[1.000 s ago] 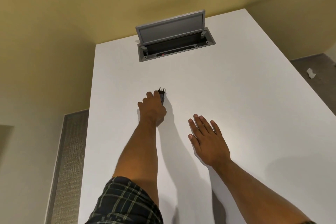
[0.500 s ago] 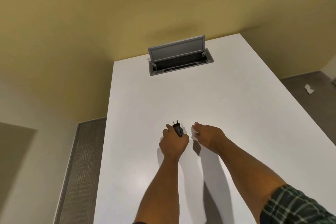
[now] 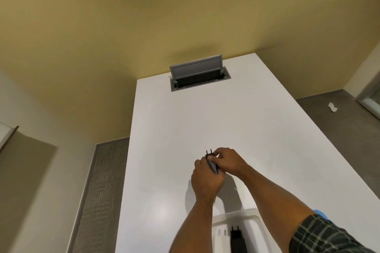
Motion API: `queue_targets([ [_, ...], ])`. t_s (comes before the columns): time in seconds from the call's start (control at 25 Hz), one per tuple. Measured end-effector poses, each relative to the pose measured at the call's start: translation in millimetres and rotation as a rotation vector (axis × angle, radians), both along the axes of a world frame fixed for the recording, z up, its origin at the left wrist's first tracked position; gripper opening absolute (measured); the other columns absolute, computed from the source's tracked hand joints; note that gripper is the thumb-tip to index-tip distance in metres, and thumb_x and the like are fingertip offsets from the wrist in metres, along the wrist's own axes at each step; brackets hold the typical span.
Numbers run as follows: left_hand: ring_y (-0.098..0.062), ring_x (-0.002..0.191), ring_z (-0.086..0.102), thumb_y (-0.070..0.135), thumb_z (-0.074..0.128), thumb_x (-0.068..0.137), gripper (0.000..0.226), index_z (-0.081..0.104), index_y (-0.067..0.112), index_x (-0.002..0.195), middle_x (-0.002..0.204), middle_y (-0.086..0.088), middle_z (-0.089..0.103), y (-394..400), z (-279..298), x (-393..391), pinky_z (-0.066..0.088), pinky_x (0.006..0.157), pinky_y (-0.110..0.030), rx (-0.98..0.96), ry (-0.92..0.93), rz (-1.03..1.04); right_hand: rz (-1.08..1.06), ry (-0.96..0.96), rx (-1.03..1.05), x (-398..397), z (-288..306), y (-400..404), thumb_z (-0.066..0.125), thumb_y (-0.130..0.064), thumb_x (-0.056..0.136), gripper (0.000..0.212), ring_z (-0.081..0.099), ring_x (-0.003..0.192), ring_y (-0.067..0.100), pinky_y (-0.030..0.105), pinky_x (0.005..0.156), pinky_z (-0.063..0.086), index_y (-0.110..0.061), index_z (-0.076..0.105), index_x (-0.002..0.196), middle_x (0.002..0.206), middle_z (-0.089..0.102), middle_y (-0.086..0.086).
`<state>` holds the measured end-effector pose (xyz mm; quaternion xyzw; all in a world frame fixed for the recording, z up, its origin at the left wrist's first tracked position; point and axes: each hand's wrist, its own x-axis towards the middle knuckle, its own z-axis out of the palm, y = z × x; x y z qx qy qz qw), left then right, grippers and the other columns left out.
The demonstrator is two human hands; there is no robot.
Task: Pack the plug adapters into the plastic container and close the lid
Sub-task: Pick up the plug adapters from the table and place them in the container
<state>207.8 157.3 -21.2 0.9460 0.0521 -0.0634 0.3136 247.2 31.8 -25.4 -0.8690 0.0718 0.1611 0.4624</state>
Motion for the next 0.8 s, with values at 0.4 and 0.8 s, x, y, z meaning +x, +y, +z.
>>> queue_targets([
  [0.4, -0.02, 0.1, 0.066, 0.049, 0.07, 0.076, 0.069, 0.039, 0.038, 0.138, 0.118, 0.01, 0.063, 3, 29, -81, 0.055, 0.081, -0.033, 0.106, -0.048, -0.461, -0.036, 0.003, 0.187, -102, 20, -43, 0.061, -0.035, 0.098, 0.029, 0.069, 0.067, 0.021, 0.036, 0.064, 0.056, -0.01, 0.066, 0.111, 0.088, 0.076, 0.01],
  [0.8, -0.029, 0.1, 0.067, 0.05, 0.068, 0.085, 0.074, 0.039, 0.02, 0.146, 0.122, -0.004, 0.065, -2, 32, -145, 0.055, 0.083, -0.041, 0.353, -0.127, -0.598, 0.101, 0.124, 0.131, -172, 23, -45, 0.08, -0.034, 0.075, 0.043, 0.071, 0.068, 0.013, 0.025, 0.053, 0.051, -0.022, 0.059, 0.111, 0.089, 0.074, 0.001],
])
